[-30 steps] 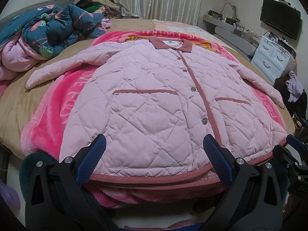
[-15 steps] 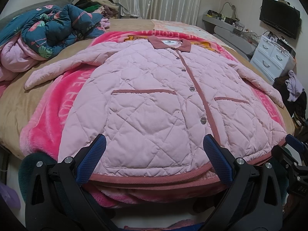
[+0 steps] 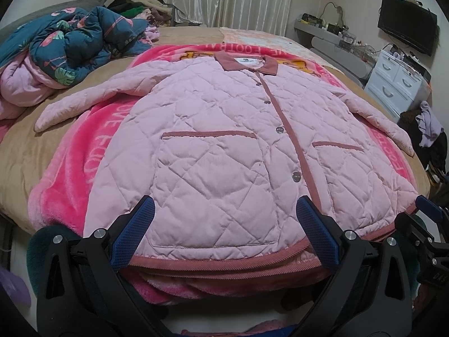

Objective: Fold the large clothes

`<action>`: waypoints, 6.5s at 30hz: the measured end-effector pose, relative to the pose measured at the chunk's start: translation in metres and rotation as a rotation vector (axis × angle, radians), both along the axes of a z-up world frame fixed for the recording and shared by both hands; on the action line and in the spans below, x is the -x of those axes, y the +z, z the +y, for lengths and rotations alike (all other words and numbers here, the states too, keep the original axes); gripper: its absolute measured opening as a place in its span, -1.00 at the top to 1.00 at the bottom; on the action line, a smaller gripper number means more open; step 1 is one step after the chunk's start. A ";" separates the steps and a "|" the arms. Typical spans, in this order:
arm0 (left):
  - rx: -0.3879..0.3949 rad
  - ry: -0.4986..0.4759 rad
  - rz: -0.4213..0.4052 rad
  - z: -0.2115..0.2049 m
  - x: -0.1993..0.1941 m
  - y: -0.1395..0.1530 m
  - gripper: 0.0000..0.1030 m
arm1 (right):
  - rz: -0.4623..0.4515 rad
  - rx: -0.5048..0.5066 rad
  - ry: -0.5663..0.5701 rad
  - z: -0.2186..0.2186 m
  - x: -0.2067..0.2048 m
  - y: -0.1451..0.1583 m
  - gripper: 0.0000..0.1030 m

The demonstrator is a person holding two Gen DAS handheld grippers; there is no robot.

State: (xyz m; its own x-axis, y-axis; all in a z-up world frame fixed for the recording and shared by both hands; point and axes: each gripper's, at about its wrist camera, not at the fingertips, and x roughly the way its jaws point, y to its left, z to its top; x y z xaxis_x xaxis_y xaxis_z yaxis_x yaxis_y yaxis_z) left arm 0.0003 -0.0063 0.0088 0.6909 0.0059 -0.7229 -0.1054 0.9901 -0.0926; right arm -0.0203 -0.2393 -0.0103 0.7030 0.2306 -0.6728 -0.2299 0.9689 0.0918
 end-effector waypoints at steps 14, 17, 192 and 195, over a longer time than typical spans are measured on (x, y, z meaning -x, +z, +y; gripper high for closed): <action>-0.015 0.014 -0.004 0.009 -0.026 0.006 -0.83 | -0.008 0.017 0.007 0.003 -0.034 0.012 -0.92; -0.016 0.016 -0.003 0.010 -0.032 0.007 -0.83 | -0.008 0.016 0.012 0.005 -0.041 0.015 -0.92; 0.054 0.037 0.045 0.057 -0.319 0.037 -0.83 | -0.408 -0.216 -0.178 -0.069 -0.359 0.111 0.70; 0.073 0.029 0.042 0.061 -0.318 0.033 -0.83 | -0.397 -0.190 -0.154 -0.050 -0.363 0.110 0.70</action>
State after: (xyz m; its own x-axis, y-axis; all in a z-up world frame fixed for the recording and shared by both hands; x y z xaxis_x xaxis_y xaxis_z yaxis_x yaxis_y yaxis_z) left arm 0.3183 0.0545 0.0420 0.6603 -0.0281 -0.7505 -0.1396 0.9773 -0.1594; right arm 0.3431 -0.2890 0.0992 0.9332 0.1963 -0.3009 -0.1378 0.9690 0.2049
